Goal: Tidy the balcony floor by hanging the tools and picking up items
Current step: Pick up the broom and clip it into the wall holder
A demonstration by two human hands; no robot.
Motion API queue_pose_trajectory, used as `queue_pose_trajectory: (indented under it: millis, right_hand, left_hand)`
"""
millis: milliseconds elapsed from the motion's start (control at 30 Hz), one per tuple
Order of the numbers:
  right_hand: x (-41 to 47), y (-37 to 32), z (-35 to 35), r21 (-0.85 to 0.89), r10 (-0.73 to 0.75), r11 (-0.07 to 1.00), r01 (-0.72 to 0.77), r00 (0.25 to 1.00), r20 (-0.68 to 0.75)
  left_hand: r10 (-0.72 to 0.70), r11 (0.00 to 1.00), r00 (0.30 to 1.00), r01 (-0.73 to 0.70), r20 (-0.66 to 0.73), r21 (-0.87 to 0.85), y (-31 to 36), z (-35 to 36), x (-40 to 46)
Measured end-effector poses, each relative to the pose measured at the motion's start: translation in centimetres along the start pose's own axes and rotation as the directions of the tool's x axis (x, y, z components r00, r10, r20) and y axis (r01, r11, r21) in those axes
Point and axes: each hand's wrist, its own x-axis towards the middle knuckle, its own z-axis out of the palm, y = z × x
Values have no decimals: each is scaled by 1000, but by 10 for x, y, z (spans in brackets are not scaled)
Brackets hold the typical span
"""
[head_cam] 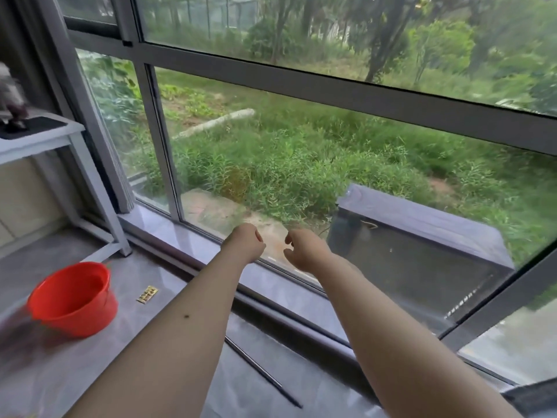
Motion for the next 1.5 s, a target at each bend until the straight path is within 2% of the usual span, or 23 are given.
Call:
queue_pose_trajectory:
  millis: [267, 400, 567, 767, 1033, 1500]
  right_hand:
    - [57, 9, 38, 38, 89, 995, -92, 993, 81]
    - [89, 12, 66, 61, 182, 980, -187, 980, 83]
    - [123, 9, 109, 165, 340, 923, -346, 938, 68]
    - [155, 22, 163, 235, 426, 870, -433, 901, 85]
    - [178, 73, 266, 217, 484, 834, -508, 861, 155]
    - [186, 171, 569, 170, 515, 811, -560, 821, 247]
  left_hand:
    - [-2, 998, 994, -4, 106, 55, -26, 19, 76]
    - [21, 992, 985, -41, 170, 119, -46, 36, 124]
    - [75, 971, 969, -124, 236, 203, -79, 58, 180]
    - [112, 957, 952, -181, 285, 228, -118, 98, 229]
    - [92, 959, 929, -179, 357, 219, -181, 202, 272]
    - [92, 958, 905, -194, 416, 211, -383, 452, 317]
